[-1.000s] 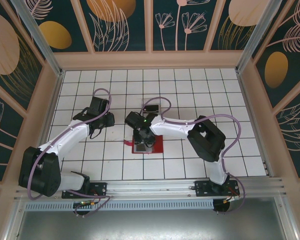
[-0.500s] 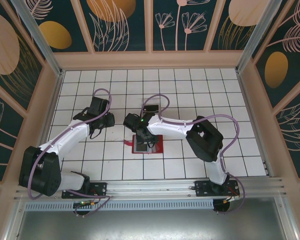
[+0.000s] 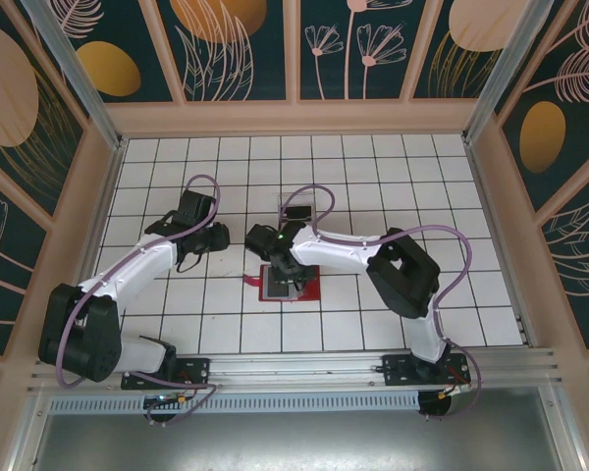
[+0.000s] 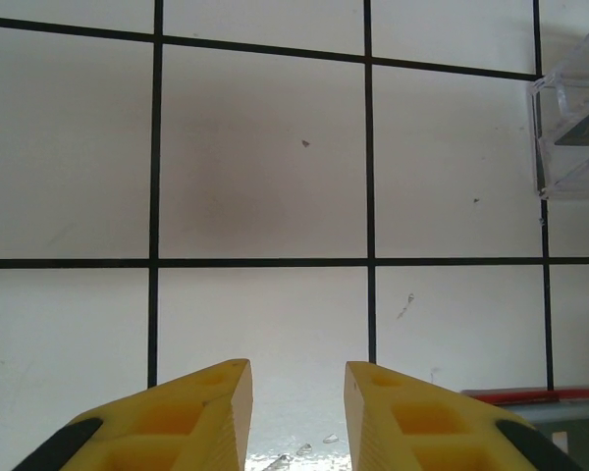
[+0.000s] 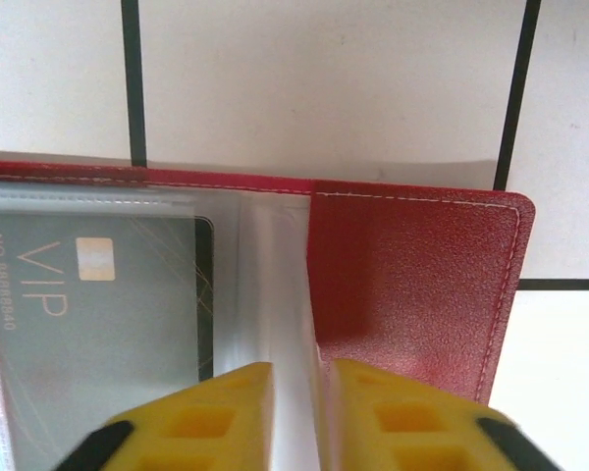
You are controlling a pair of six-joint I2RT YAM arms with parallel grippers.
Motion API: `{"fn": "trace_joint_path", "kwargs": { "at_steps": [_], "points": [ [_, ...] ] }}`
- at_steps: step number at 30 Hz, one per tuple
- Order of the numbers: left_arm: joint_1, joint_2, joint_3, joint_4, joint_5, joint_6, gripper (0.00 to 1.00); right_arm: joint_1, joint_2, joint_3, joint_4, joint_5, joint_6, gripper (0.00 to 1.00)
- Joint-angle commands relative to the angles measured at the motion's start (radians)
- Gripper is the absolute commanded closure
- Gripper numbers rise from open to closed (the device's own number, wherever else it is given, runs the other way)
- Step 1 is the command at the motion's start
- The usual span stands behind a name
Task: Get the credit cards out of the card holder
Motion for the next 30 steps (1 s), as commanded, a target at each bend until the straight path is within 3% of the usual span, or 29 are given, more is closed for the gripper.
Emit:
{"fn": "trace_joint_path", "kwargs": {
  "at_steps": [1, 7, 21, 30],
  "points": [
    [0.004, 0.003, 0.022, -0.008, 0.028, -0.015, 0.68, -0.005, -0.065, -0.014, 0.026, -0.019, 0.006, 0.83],
    [0.004, -0.003, 0.019, -0.012, 0.029, -0.019, 0.68, -0.004, -0.113, -0.039, 0.116, -0.080, 0.007, 0.88],
    [0.002, 0.003, 0.032, -0.011, 0.093, -0.028, 0.67, -0.045, -0.142, -0.134, -0.019, 0.078, 0.026, 0.75],
    [-0.095, 0.017, 0.012, 0.021, 0.137, -0.093, 0.67, -0.084, -0.185, -0.199, -0.021, 0.105, 0.026, 0.74]
  ]
}}
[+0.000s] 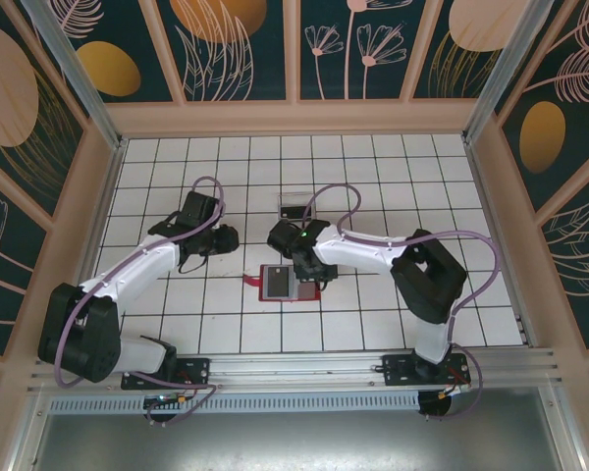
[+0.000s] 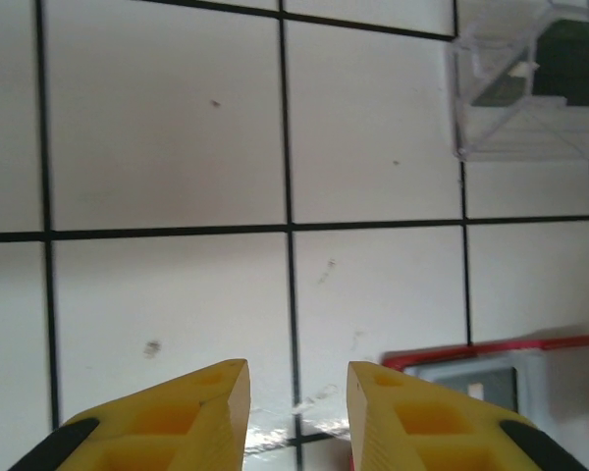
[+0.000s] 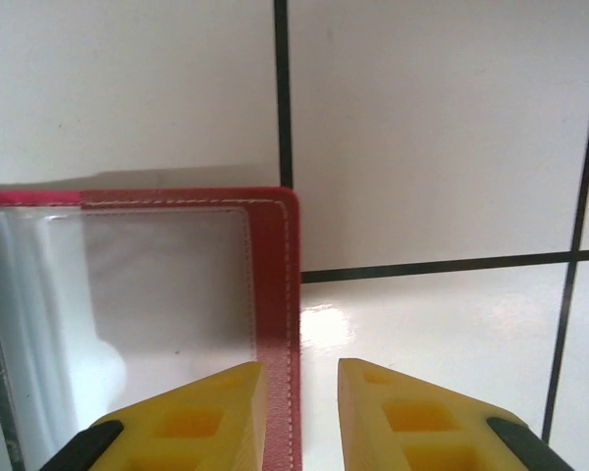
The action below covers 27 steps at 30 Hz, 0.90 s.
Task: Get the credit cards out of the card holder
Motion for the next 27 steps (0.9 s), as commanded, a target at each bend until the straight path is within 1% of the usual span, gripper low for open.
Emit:
{"fn": "trace_joint_path", "kwargs": {
  "at_steps": [1, 3, 5, 11, 13, 16, 19, 27],
  "points": [
    [-0.059, 0.018, 0.004, 0.027, 0.037, -0.051, 0.67, -0.010, -0.041, -0.021, -0.028, 0.052, 0.025, 0.74],
    [-0.090, 0.024, -0.011, 0.050, 0.051, -0.081, 0.68, -0.012, -0.052, -0.018, -0.011, 0.043, 0.020, 0.74],
    [-0.116, 0.035, -0.024, 0.073, 0.066, -0.110, 0.69, -0.015, -0.071, -0.023, 0.036, 0.004, 0.006, 0.74],
    [-0.188, 0.064, -0.043, 0.103, 0.089, -0.174, 0.73, -0.035, -0.135, -0.106, 0.258, -0.202, -0.009, 0.74],
    [-0.206, 0.070, -0.047, 0.101, 0.091, -0.196, 0.75, -0.042, -0.154, -0.137, 0.326, -0.240, -0.006, 0.74],
    [-0.236, 0.078, -0.061, 0.115, 0.104, -0.221, 0.78, -0.060, -0.172, -0.189, 0.422, -0.337, 0.003, 0.75],
    [-0.267, 0.092, -0.078, 0.137, 0.112, -0.249, 0.81, -0.080, -0.181, -0.242, 0.512, -0.414, 0.013, 0.78],
    [-0.307, 0.139, -0.115, 0.150, 0.091, -0.286, 0.84, -0.123, -0.167, -0.299, 0.592, -0.492, 0.007, 0.79]
  ]
}}
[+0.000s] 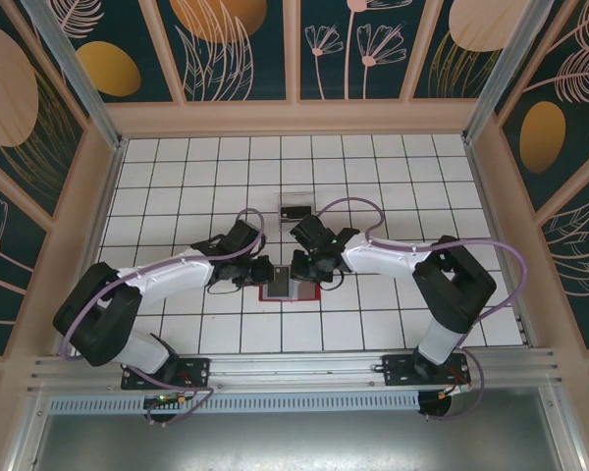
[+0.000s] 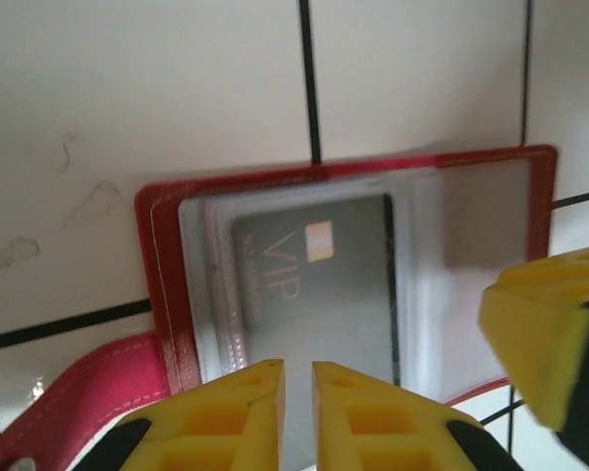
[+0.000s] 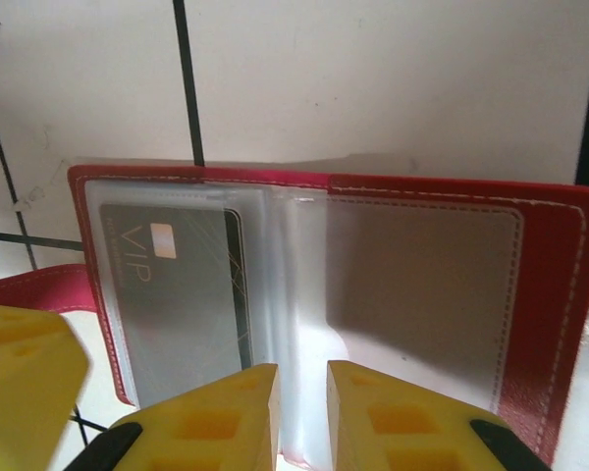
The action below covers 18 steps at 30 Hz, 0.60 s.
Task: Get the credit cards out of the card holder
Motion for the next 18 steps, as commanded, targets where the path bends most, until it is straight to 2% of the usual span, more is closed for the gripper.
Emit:
{"fn": "trace_joint_path", "kwargs": {
  "at_steps": [1, 10, 18],
  "points": [
    [-0.007, 0.018, -0.020, 0.015, -0.012, -0.034, 0.84, -0.020, -0.016, -0.028, 0.086, -0.074, 0.007, 0.79],
    [-0.010, 0.044, -0.030, 0.003, -0.040, -0.033, 0.85, -0.036, 0.030, -0.043, 0.184, -0.157, 0.013, 0.78],
    [-0.009, 0.052, -0.032, -0.005, -0.047, -0.027, 0.85, -0.037, 0.066, -0.034, 0.203, -0.180, 0.011, 0.72]
  ]
}}
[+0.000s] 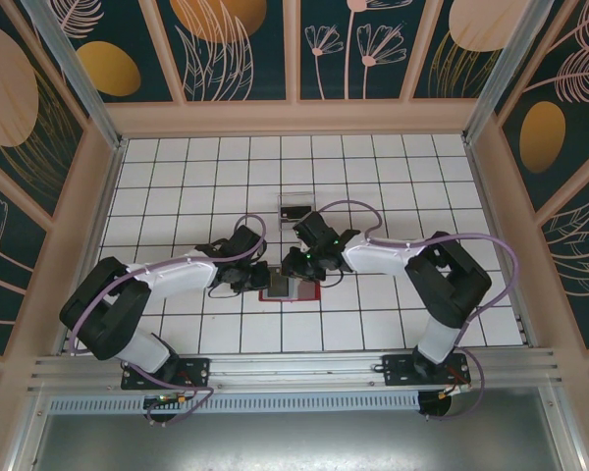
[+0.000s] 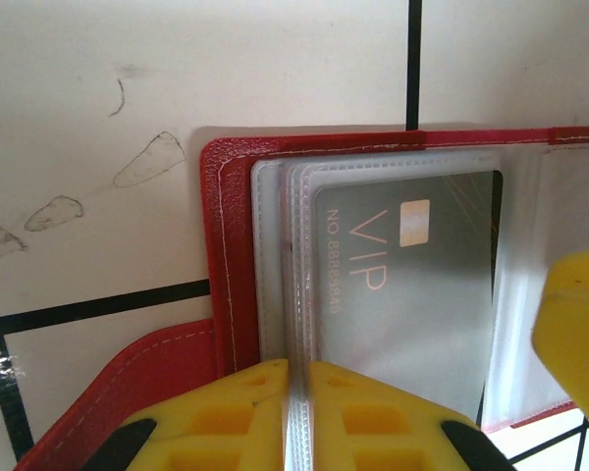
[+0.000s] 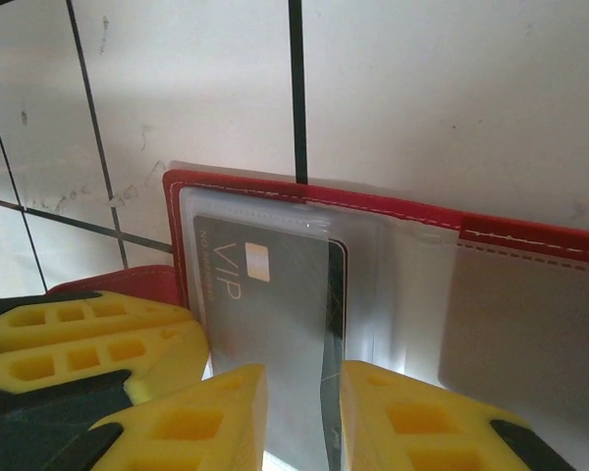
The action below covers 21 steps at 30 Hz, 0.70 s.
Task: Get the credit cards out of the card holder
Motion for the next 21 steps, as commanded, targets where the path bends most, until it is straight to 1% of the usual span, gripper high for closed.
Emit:
{"fn": "trace_joint_path", "kwargs": {
  "at_steps": [1, 21],
  "points": [
    [-0.004, 0.013, -0.010, -0.005, -0.017, -0.006, 0.85, -0.004, 0.025, 0.001, 0.021, -0.023, 0.007, 0.72],
    [-0.005, 0.021, -0.010, -0.003, -0.010, 0.006, 0.85, 0.011, 0.061, 0.028, 0.036, -0.045, 0.009, 0.70]
  ]
}}
